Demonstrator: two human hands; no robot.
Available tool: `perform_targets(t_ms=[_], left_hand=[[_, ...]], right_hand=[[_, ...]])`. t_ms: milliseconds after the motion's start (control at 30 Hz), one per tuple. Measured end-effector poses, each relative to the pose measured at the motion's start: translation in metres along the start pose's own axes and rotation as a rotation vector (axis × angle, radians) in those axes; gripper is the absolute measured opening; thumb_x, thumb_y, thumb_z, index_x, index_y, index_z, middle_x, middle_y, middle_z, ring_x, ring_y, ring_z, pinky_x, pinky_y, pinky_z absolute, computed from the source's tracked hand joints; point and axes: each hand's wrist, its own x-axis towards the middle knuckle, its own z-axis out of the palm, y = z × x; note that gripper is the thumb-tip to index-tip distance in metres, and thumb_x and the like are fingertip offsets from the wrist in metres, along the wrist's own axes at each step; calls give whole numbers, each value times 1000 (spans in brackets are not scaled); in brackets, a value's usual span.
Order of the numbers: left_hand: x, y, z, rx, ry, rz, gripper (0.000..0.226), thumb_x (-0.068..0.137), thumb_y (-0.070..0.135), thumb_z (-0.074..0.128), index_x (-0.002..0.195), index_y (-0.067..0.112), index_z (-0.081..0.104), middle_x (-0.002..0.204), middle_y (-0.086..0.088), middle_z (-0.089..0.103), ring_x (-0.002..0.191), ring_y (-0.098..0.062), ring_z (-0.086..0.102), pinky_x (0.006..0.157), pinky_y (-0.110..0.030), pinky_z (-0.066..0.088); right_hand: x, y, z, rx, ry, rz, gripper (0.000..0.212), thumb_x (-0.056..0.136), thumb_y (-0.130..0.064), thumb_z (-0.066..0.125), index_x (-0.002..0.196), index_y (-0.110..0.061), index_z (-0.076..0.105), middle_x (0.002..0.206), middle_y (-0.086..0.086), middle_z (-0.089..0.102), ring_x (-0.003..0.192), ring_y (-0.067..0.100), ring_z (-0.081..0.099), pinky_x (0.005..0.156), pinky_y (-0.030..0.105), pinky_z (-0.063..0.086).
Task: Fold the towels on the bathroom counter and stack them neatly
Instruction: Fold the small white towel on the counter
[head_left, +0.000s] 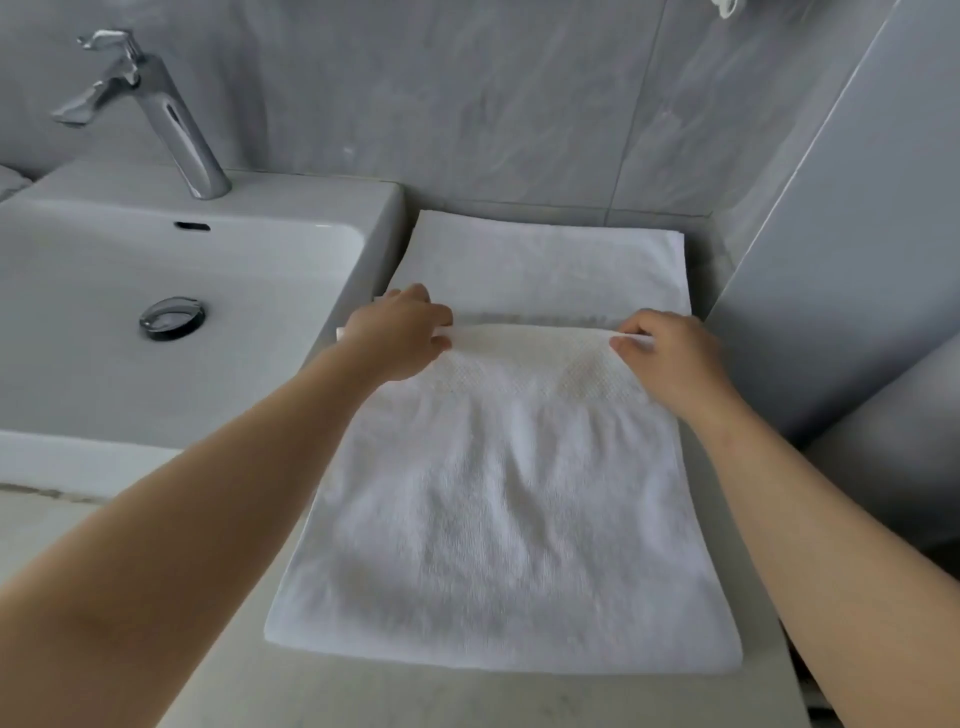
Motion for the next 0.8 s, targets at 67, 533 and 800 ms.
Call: perform_targets(t_ms=[67,533,800], left_hand=[[13,-3,7,28,46,15,33,97,35,44,125,21,55,139,0,37,129,-24,34,94,-40,38],[51,-21,49,39,75,51,31,92,36,51,117,20,61,127,-2,42,120,-26,36,99,-38,32],[56,-25,62,15,138,69,24,90,28,56,108,14,66,125,-5,42,116,-28,38,96,-37,29]], right_hand=[[14,3,8,-60,27,-18,17,89,-26,61,93,-12,69,106,7,63,103,31,54,88,41,44],[34,21,39,-174,-16,-7,17,88,-32,61,95,-19,70,107,1,63,108,28,47,89,33,31],[31,27,48,-179,-2,-66,15,90,-24,59,95,-14,69,99,4,66,97,27,52,82,36,39]])
